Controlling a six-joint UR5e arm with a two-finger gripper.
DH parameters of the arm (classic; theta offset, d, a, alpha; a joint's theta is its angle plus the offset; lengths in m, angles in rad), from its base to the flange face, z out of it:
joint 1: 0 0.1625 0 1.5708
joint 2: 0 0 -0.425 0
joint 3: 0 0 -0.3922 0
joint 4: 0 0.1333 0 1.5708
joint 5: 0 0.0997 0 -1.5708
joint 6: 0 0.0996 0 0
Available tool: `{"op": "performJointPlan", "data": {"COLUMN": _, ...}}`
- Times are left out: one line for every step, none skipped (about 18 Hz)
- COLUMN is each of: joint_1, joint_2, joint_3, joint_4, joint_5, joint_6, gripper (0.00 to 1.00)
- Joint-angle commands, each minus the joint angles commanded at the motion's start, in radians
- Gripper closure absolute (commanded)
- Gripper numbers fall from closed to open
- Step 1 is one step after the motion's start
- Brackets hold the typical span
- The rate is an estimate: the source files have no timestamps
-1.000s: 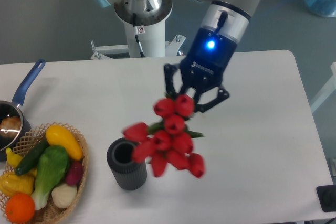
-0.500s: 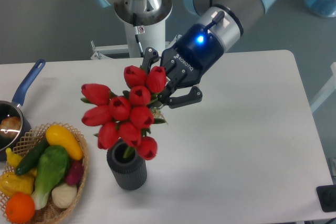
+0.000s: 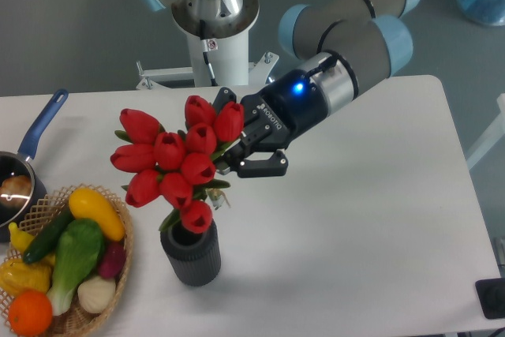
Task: Insert the flowers into the vase
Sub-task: 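Lower the tulip stems down into the black vase's opening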
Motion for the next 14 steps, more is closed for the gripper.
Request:
{"op": "performJointPlan", "data": {"joint_1": -0.008, "joint_2": -0.018, "joint_3": 0.02, "joint_4": 0.0, "joint_5": 0.0, "joint_6": 0.005, "gripper": 1.0}}
{"op": "performJointPlan", "data": {"joint_1": -0.012, "joint_2": -0.034, "joint_3": 0.041, "joint_4": -0.002, "joint_5": 0.0, "joint_6": 0.005, "gripper": 1.0}}
{"op": "performJointPlan", "data": {"joint_1": -0.026, "joint_2": -0.04, "joint_3": 0.048, "joint_4": -0.002, "joint_5": 0.0, "joint_6": 0.005, "gripper": 1.0}}
{"op": "performJointPlan", "data": {"joint_1": -0.034, "joint_2": -0.04, "joint_3": 0.048, "joint_4": -0.003, "joint_5": 0.0, "joint_6": 0.003, "gripper": 1.0}}
{"op": "performJointPlan", "data": {"joint_1": -0.037, "joint_2": -0.04, "joint_3": 0.048, "joint_4": -0.003, "joint_5": 0.0, "joint_6": 0.003, "gripper": 1.0}}
{"op": "performJointPlan", "data": {"joint_1": -0.037, "joint_2": -0.042, "joint_3": 0.048, "joint_4": -0.003, "joint_5": 0.0, "joint_6": 0.003, "gripper": 1.0}}
{"op": "performJointPlan", "data": {"joint_1": -0.043, "joint_2": -0.043, "joint_3": 0.048, "joint_4": -0.003, "joint_5": 0.0, "joint_6": 0.003, "gripper": 1.0}}
{"op": "performJointPlan", "data": {"joint_1": -0.045, "joint_2": -0.046, "joint_3": 0.048, "joint_4": -0.005, "joint_5": 0.0, "joint_6": 0.003, "gripper": 1.0}}
{"op": "performJointPlan", "data": {"joint_1": -0.046, "joint_2": -0.052, "joint_3": 0.048, "joint_4": -0.003, "joint_5": 0.0, "joint_6": 0.003, "gripper": 1.0}}
{"op": "performJointPlan", "data": {"joint_1": -0.046, "joint_2": -0.058, "joint_3": 0.048, "joint_4": -0.003, "joint_5": 0.0, "joint_6": 0.005, "gripper": 1.0}}
{"op": "performJointPlan", "data": {"joint_1": -0.046, "joint_2": -0.069, "joint_3": 0.051, "joint_4": -0.003, "joint_5": 0.0, "joint_6": 0.005, "gripper": 1.0}}
{"op": "performJointPlan", "data": {"joint_1": -0.046, "joint_2": -0.075, "joint_3": 0.049, "joint_4": -0.003, "joint_5": 0.002, "joint_6": 0.005, "gripper": 1.0}}
{"op": "performJointPlan", "data": {"joint_1": -0.048, "joint_2": -0.075, "joint_3": 0.04, "joint_4": -0.003, "joint_5": 0.0, "joint_6": 0.005, "gripper": 1.0}}
{"op": "performJointPlan", "data": {"joint_1": -0.054, "joint_2": -0.078, "joint_3": 0.037, "joint_4": -0.003, "joint_5": 0.0, "joint_6": 0.005, "gripper": 1.0}}
